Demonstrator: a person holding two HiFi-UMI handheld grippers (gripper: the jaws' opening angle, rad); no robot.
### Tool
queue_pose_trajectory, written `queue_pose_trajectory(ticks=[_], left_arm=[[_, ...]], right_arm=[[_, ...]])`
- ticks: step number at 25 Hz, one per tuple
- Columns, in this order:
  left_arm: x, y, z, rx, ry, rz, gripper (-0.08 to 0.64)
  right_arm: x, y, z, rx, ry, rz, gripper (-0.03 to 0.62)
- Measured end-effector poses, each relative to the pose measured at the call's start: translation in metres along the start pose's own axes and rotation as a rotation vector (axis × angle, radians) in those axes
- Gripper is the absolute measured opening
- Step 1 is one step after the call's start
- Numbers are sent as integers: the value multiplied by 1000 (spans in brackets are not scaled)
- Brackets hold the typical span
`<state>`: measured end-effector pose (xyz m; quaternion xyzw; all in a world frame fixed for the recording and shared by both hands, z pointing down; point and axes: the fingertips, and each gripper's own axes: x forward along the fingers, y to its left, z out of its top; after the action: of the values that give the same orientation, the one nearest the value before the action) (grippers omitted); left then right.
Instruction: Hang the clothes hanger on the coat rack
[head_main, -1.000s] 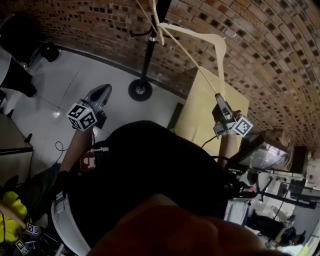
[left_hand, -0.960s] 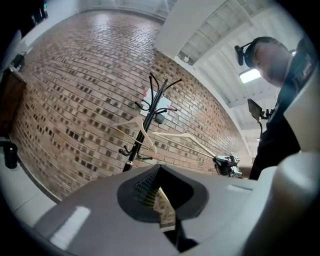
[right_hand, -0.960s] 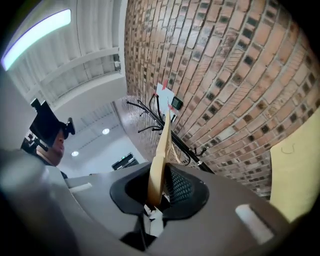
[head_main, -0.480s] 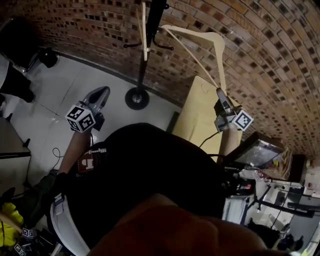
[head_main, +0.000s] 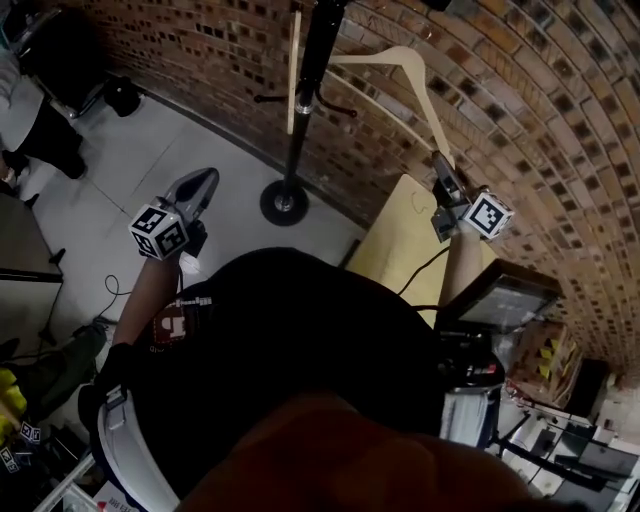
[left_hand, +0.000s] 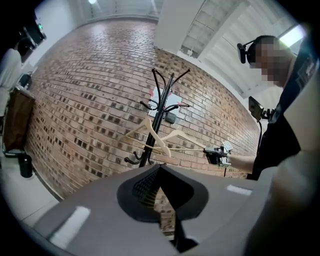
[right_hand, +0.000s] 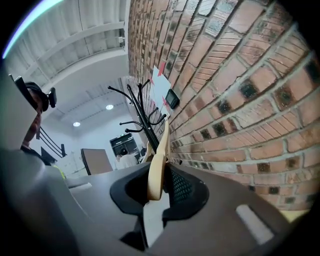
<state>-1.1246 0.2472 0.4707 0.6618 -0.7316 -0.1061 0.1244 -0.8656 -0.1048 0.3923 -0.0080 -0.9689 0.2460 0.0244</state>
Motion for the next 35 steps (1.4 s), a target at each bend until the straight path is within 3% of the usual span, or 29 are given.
queue_pose_trajectory(ticks=[3, 8, 18, 24, 29, 35], left_arm=[[0, 1, 0, 3, 20, 7, -8], [-8, 12, 5, 12, 25, 2, -8], [-59, 68, 25, 33, 38, -44, -8], [-56, 85, 35, 31, 30, -55, -8], [-15, 85, 38, 42, 27, -56, -8], [36, 83, 50, 46, 14, -30, -8]], right_arm=[[18, 4, 13, -53, 9, 3, 60], [28, 3, 20, -44, -21, -29, 60], [37, 35, 30, -63, -153, -142, 58], [38, 39, 38, -59, -249, -167, 57], [37, 22, 60, -99, -315, -143, 55], [35, 17, 95, -149, -380, -28, 54]])
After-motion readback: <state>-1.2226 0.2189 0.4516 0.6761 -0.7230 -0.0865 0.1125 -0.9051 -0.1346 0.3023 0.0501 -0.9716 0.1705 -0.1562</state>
